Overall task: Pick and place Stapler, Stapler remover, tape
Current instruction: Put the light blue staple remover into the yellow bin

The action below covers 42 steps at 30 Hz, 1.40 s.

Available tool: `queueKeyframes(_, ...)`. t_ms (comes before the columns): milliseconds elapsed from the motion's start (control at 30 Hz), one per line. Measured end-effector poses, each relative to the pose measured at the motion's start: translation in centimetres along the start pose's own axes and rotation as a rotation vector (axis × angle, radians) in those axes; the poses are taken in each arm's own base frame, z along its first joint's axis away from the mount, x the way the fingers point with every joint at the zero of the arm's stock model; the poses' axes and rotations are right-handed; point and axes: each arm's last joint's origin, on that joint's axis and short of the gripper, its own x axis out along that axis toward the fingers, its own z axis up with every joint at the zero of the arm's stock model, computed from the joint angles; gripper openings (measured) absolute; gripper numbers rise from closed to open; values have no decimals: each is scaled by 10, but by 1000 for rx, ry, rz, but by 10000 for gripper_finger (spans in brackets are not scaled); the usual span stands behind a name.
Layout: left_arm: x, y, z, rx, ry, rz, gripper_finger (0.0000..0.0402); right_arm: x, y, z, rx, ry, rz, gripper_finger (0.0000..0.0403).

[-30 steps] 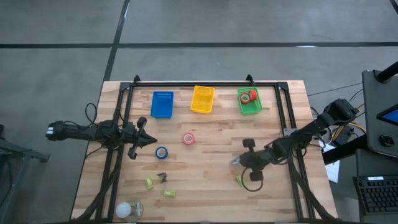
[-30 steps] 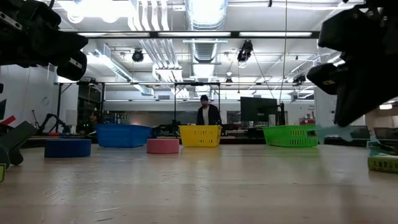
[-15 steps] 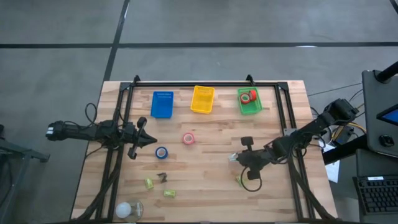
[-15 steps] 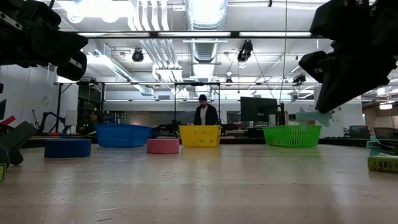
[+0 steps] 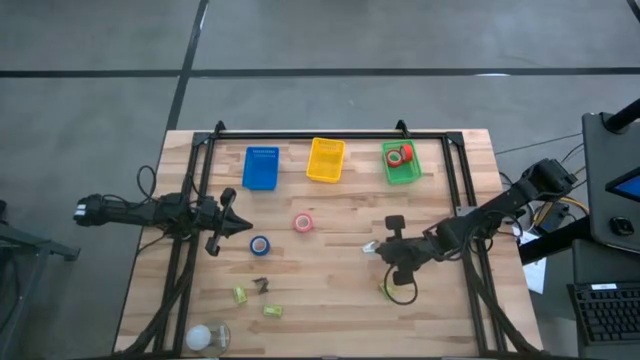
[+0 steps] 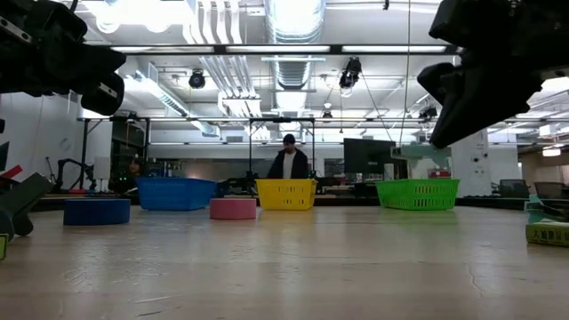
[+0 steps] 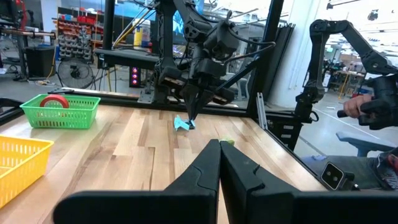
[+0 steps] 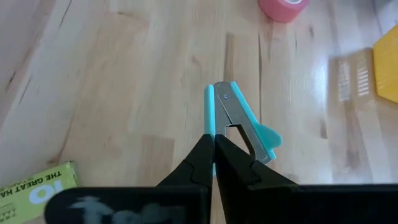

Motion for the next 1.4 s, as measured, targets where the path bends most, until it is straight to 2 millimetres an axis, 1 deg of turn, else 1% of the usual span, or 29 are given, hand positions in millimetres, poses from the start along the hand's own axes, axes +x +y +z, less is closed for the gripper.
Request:
queueKeyframes(167, 0, 0, 0, 0, 0, 0, 10, 1, -2, 2, -2, -17, -9, 8)
queueKeyframes(433, 0, 0, 0, 0, 0, 0, 10, 2, -6, 11, 0, -91, -30, 8)
queueKeyframes(633, 0, 0, 0, 0, 0, 0, 10, 5, -15, 17, 36, -138, -52, 8)
queueKeyframes(1000, 0, 0, 0, 0, 0, 1, 10, 8, -32, 28, 48, -221, -98, 8)
queueKeyframes(1400, 0, 0, 0, 0, 0, 0, 10, 8, -35, 31, 63, -252, -103, 8)
